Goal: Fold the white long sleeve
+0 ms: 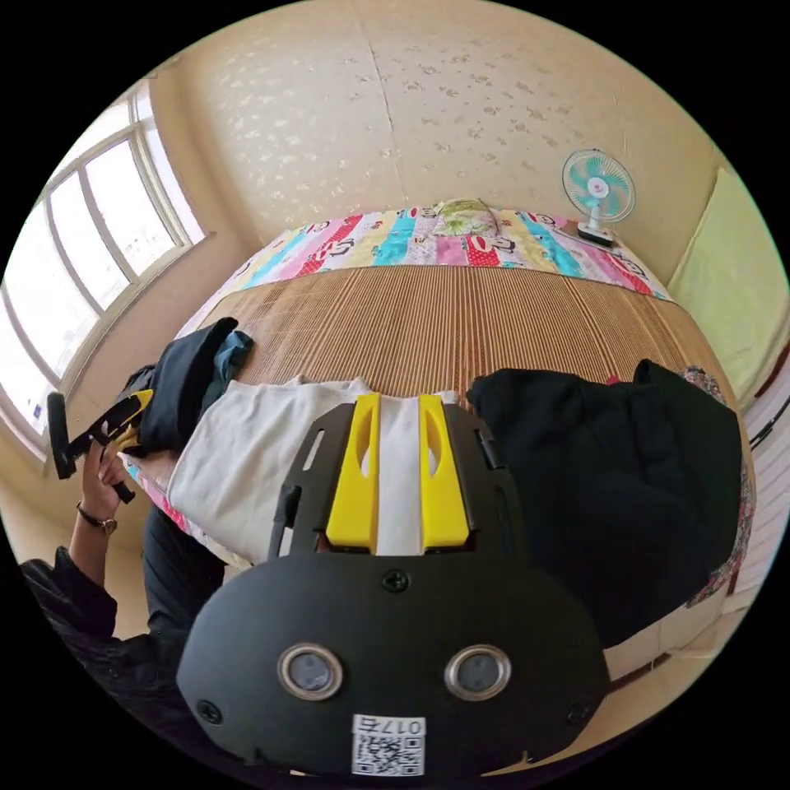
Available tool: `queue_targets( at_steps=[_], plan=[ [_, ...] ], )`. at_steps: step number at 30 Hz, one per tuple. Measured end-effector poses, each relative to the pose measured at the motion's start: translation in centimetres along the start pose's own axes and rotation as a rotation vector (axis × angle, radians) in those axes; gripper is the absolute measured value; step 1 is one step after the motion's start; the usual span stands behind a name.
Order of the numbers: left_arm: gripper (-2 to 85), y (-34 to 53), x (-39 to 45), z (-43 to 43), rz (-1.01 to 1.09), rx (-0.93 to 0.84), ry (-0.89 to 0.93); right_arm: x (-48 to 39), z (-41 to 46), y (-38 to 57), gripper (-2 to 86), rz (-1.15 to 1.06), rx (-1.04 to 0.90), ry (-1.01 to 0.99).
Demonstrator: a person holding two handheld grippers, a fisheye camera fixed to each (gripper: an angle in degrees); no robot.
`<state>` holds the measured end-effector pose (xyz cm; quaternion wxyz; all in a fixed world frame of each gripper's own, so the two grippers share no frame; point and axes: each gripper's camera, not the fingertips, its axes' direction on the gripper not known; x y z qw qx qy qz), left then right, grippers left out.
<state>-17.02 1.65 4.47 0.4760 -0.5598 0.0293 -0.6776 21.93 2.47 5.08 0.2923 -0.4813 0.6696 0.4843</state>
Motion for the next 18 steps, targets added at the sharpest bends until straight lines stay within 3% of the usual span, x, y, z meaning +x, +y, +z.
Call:
queue_targets(
  at_steps=[2,4,5,7,10,14,18],
  plan=[
    [9.0,3.3,1.3,5.5,0.030,-0.250,-0.144,-3.4,4.8,3.1,7.5,-0.087,-0.092,0.047],
    [8.6,6.2,-0.4,8.0,-0.029,-0.341,-0.228,-3.9,10.7,5.3,7.4,-0.117,-0.298,0.126],
    [8.6,7.6,-1.7,6.9,-0.071,-0.259,-0.146,-4.1,12.4,7.2,7.2,-0.187,-0.250,0.140],
    [8.5,8.7,-3.5,4.9,-0.219,-0.225,-0.174,-4.2,11.8,8.4,6.5,-0.204,-0.156,0.147],
    [12.2,10.9,-5.2,0.6,-0.339,-0.103,-0.132,-5.7,10.0,6.2,4.9,-0.142,-0.247,0.183],
    [14.8,15.0,-7.5,0.3,-0.495,-0.151,0.050,-8.9,5.6,5.2,5.1,-0.069,-0.011,-0.096],
    [13.6,16.9,-7.5,1.4,-0.515,-0.103,0.054,-12.1,9.9,5.6,6.9,-0.141,-0.105,-0.162]
  ],
)
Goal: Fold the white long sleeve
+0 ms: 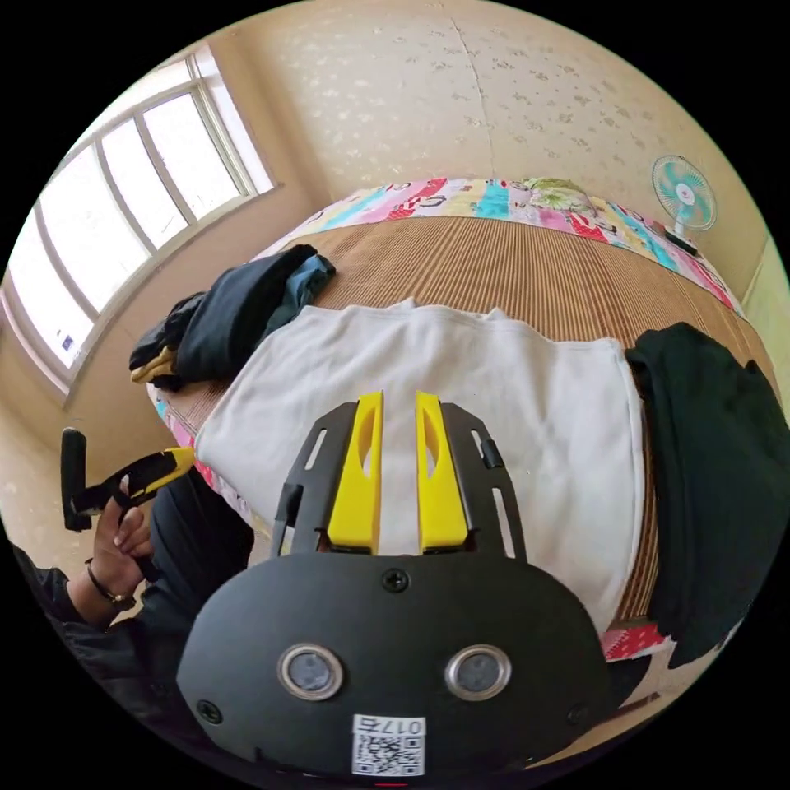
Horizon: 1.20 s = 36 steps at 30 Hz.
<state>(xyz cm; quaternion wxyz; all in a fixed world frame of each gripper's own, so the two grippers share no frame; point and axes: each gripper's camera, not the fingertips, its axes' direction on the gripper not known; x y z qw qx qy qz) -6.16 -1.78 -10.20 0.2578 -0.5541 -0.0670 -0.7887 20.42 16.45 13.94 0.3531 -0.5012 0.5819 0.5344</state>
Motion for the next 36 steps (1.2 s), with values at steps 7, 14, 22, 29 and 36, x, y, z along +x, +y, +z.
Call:
queue_targets(
  at_steps=[7,14,22,29,36],
  plan=[
    [6.6,-4.7,2.3,4.8,-0.013,-0.172,-0.021,2.6,2.7,1.4,5.8,-0.025,-0.035,-0.027],
    [4.8,-8.0,15.6,2.0,0.354,-0.049,0.373,10.5,-7.7,8.0,2.8,0.194,0.200,0.052],
    [5.8,1.1,32.3,13.4,0.770,-0.396,0.550,21.5,-13.3,14.5,2.1,0.466,0.206,0.140],
    [8.8,3.2,28.7,12.9,0.829,-0.424,0.584,22.7,-17.8,16.1,4.2,0.452,0.326,0.109],
    [15.7,-1.1,18.4,11.6,0.500,-0.188,0.113,22.4,-15.4,11.7,5.3,0.158,0.331,0.021]
  ],
)
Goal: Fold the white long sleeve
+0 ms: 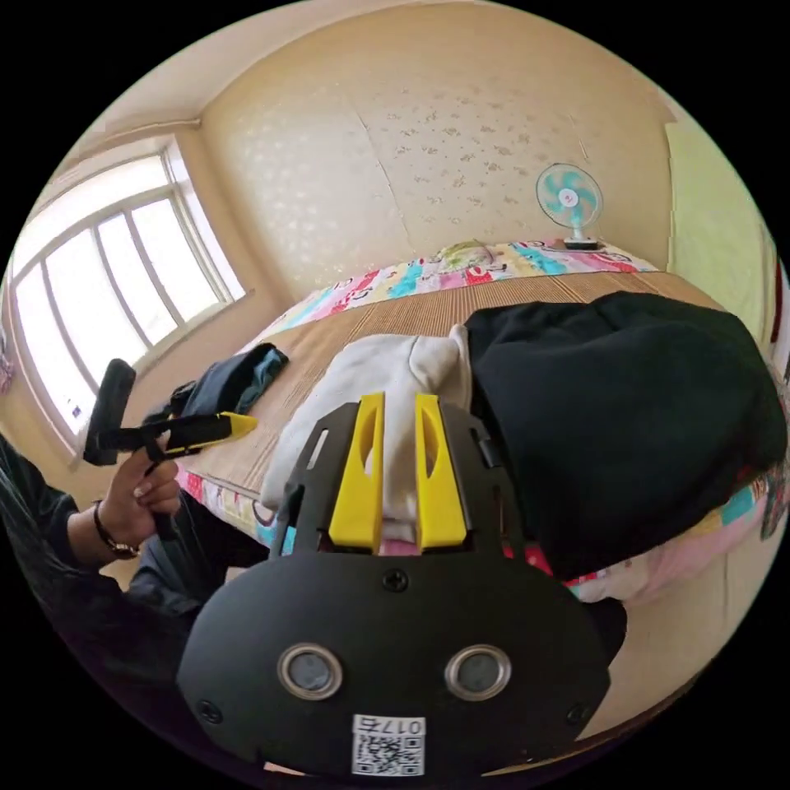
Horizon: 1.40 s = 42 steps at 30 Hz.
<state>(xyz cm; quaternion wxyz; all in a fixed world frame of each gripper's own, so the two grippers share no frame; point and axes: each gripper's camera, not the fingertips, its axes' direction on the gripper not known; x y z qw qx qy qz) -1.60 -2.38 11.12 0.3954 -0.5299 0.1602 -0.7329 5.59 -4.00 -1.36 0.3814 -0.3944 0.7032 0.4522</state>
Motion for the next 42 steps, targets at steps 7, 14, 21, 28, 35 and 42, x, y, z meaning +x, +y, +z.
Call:
queue_targets(
  at_steps=[7,14,21,28,35,42],
  plan=[
    [12.6,1.4,-6.6,7.5,-0.261,-0.247,0.337,6.9,0.6,1.1,5.1,0.274,-0.279,0.044],
    [7.1,1.9,-6.5,5.7,-0.226,-0.337,0.681,13.5,-6.7,8.8,22.7,0.757,-0.166,-0.481],
    [6.6,5.3,1.4,-1.0,0.127,-0.338,0.724,15.3,-1.3,11.1,20.8,0.931,-0.048,-1.072],
    [8.3,7.1,7.6,-13.7,0.678,-0.043,0.546,14.9,-11.2,-2.3,11.8,0.290,0.190,-1.088],
    [10.2,5.9,6.1,-13.1,0.562,-0.058,0.524,29.7,-21.4,-12.2,10.7,0.184,0.544,-0.780],
    [10.1,7.0,6.0,-10.9,0.486,-0.124,0.413,47.9,-19.6,-1.7,14.2,0.793,0.360,-0.339]
  ],
)
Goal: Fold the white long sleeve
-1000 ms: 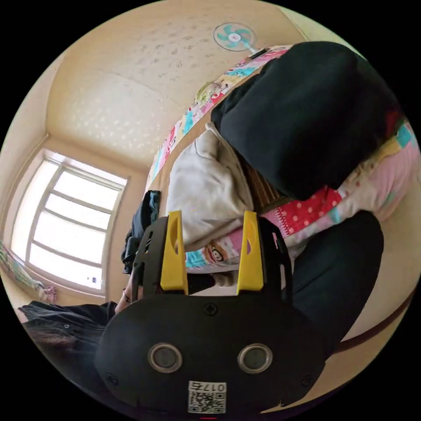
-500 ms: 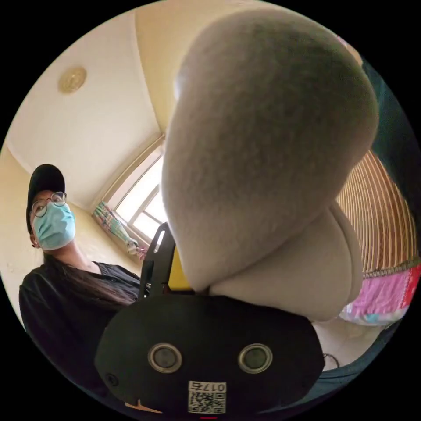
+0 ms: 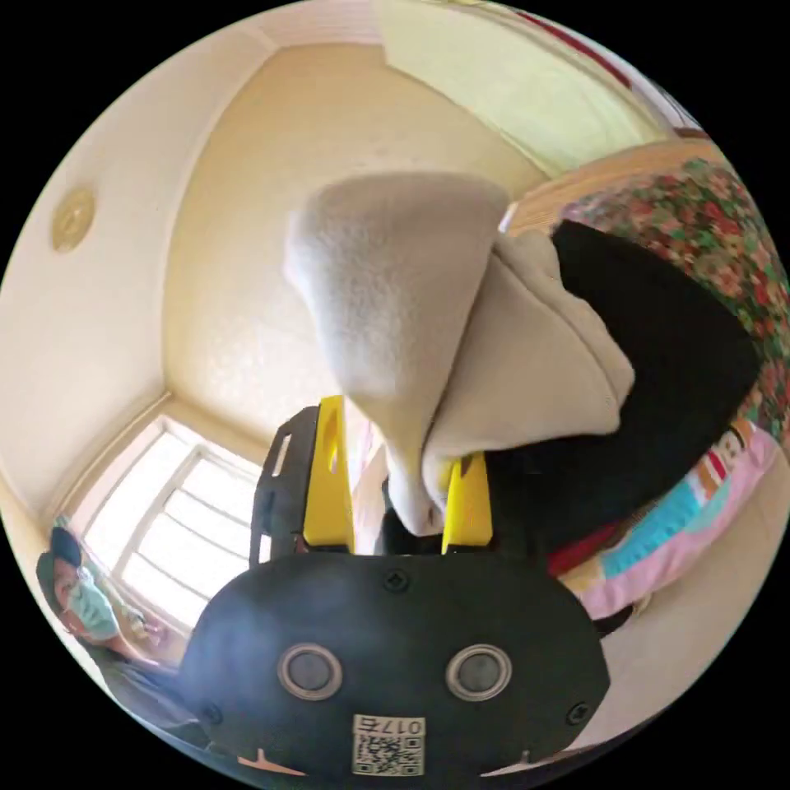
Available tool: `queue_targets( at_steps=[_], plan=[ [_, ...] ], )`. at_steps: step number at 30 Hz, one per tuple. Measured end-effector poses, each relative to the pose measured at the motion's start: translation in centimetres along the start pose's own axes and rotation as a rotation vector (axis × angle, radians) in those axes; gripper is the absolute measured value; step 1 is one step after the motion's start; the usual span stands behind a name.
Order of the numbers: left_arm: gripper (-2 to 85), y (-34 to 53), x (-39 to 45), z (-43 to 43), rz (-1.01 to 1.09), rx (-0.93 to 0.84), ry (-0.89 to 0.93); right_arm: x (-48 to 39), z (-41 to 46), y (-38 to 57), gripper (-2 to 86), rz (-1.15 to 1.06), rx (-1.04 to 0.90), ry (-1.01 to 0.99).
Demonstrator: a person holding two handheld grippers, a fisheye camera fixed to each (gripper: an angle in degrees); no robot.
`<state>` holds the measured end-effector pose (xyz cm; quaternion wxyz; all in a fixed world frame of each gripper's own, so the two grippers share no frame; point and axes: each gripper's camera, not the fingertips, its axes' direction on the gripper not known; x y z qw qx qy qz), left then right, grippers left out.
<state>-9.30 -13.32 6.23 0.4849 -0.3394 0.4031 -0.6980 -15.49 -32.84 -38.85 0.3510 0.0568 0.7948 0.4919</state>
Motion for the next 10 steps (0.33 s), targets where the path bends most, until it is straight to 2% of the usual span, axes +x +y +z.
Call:
queue_targets(
  at_steps=[1,6,10],
  plan=[
    [10.1,0.3,-0.1,0.4,-0.005,-0.023,-0.011,2.2,-2.0,2.4,14.3,0.059,0.055,0.093],
    [10.6,1.2,-1.4,1.8,-0.054,-0.199,-0.273,-0.3,-4.4,14.4,10.8,-0.134,0.098,0.342],
    [10.7,1.9,-6.0,-3.0,-0.187,-0.177,-0.600,-8.6,0.8,24.1,3.6,-0.489,0.075,0.454]
  ],
)
